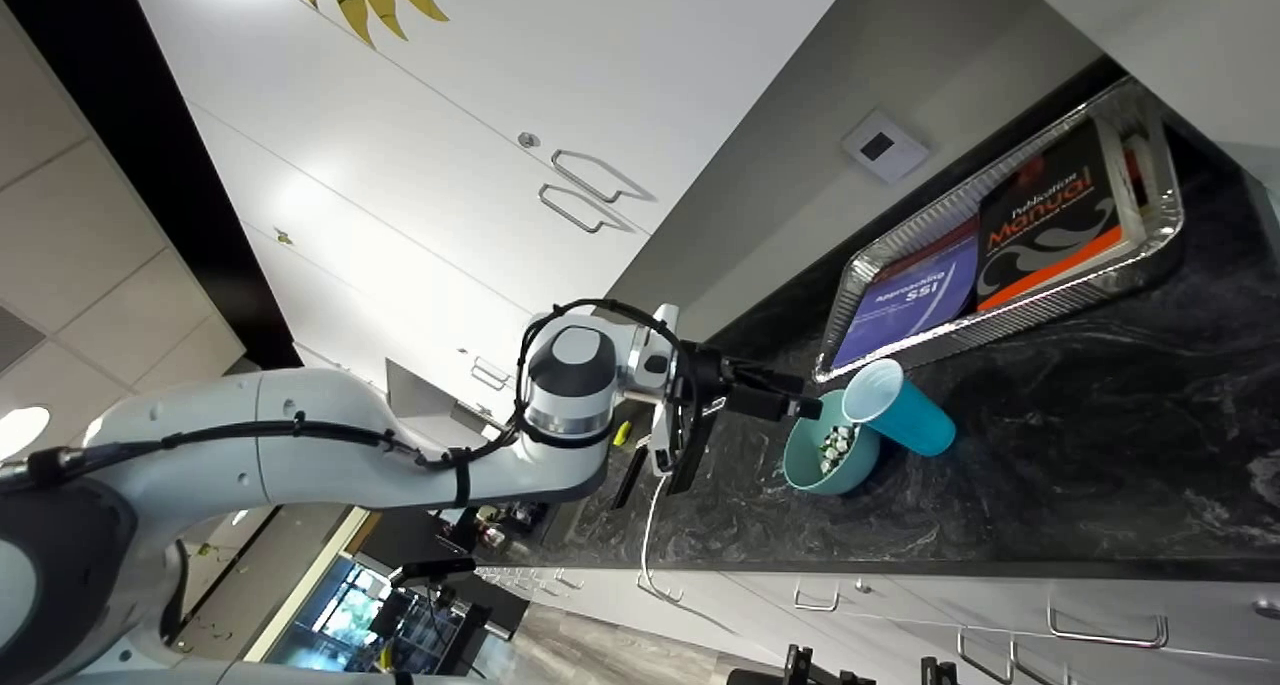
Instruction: Pick up the light blue cup, pour its contents in the bowl and put the cup back on the countertop.
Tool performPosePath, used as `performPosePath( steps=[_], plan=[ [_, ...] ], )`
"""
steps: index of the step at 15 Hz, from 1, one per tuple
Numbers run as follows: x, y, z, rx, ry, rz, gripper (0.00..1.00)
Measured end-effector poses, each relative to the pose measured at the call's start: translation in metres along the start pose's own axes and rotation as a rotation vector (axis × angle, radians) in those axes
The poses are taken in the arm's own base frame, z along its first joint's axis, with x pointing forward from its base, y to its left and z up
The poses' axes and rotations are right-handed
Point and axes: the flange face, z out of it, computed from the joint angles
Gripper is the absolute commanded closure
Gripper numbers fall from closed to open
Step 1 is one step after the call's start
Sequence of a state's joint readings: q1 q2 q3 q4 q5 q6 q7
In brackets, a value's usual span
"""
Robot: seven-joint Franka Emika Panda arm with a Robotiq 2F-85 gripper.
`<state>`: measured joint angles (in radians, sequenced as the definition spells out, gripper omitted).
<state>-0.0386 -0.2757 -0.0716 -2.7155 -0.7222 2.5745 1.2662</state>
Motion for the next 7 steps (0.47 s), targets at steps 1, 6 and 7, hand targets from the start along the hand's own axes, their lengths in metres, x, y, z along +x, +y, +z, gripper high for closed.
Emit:
performPosePath(
  steps=[1, 6, 7],
  plan=[
    [-0.005, 0.003, -0.008, 0.007, 0.014, -0.005, 0.00],
    [-0.014, 0.009, -0.038, 0.035, 0.072, -0.011, 0.00],
    [-0.013, 0.009, -0.039, 0.036, 0.075, -0.010, 0.00]
  ],
)
